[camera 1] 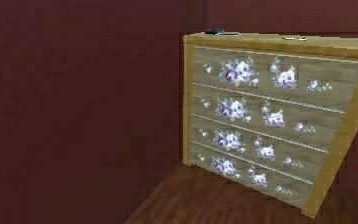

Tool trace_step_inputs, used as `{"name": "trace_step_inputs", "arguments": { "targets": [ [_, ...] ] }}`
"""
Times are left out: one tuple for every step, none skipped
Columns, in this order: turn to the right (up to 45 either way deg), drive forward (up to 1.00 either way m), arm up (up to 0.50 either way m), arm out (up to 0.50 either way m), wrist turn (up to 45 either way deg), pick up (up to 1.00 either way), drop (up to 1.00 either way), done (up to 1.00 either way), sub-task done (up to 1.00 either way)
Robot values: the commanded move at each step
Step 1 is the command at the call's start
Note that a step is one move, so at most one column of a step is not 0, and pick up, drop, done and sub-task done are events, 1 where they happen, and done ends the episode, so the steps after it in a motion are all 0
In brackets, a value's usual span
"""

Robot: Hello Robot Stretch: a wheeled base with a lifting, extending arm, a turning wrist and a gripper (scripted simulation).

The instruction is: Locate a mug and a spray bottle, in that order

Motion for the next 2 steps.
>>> {"name": "trace_step_inputs", "arguments": {
  "targets": [
    [0.0, 0.05, 0.00, 0.00, 0.0, 0.00, 0.00, 0.00, 0.00],
    [-45.0, 0.00, 0.00, 0.00, 0.0, 0.00, 0.00, 0.00, 0.00]
  ]
}}
